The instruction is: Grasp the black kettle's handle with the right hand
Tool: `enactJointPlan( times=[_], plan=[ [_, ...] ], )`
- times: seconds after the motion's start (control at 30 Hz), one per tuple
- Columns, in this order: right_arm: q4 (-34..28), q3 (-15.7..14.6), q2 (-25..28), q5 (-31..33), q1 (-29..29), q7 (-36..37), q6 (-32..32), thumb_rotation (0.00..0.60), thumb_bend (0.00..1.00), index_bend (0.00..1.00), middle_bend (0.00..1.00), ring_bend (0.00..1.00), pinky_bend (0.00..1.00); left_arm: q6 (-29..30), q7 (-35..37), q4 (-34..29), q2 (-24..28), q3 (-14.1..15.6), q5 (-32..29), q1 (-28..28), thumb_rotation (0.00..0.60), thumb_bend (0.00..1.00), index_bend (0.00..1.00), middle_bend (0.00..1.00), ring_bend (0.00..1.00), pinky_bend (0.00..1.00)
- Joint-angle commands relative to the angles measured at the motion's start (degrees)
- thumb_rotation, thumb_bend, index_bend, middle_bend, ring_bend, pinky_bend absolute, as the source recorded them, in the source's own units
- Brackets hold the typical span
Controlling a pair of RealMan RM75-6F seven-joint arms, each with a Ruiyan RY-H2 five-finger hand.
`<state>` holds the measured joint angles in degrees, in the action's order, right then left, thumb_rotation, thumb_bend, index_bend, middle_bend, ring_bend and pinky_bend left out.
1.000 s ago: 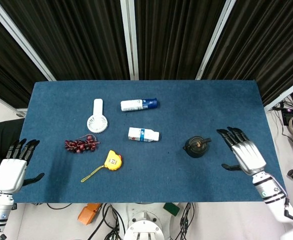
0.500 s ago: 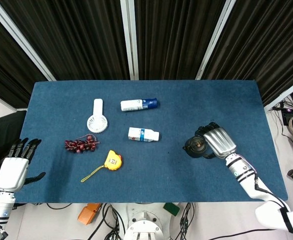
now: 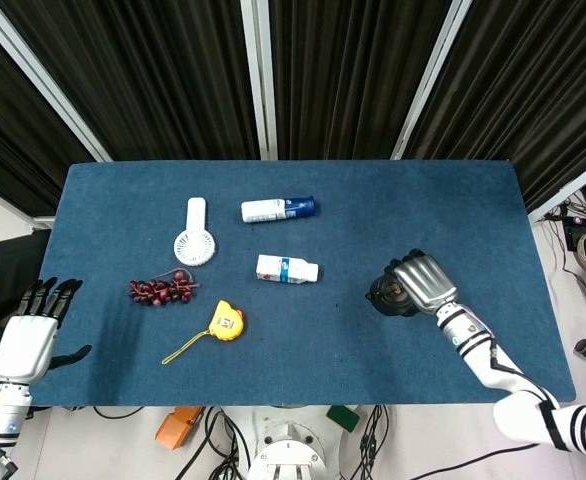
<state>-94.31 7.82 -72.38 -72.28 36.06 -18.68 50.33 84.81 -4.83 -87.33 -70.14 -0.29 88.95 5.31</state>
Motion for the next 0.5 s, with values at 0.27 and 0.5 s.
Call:
enactJointPlan(
  times=[0.27,0.5],
  plan=[
    [1.26,-1.03,-0.72,1.59,1.23,0.07,-1.63,0.600,0.00,0.68,0.58,0.59,0.34,-0.23,0.16,0.23,-0.10,-0.04,-0.43,0.04,0.600,0.13,0.08,0.09,0.02,0.00],
    [1.62,-1.71,-0.85,2.57,1.95,1.61,-3.21,0.600,0.00,0.73,0.62,0.64,0.34,-0.42,0.33,0.47,-0.23,-0.11,-0.72,0.12,0.600,0.12,0.08,0.09,0.02,0.00]
  ],
)
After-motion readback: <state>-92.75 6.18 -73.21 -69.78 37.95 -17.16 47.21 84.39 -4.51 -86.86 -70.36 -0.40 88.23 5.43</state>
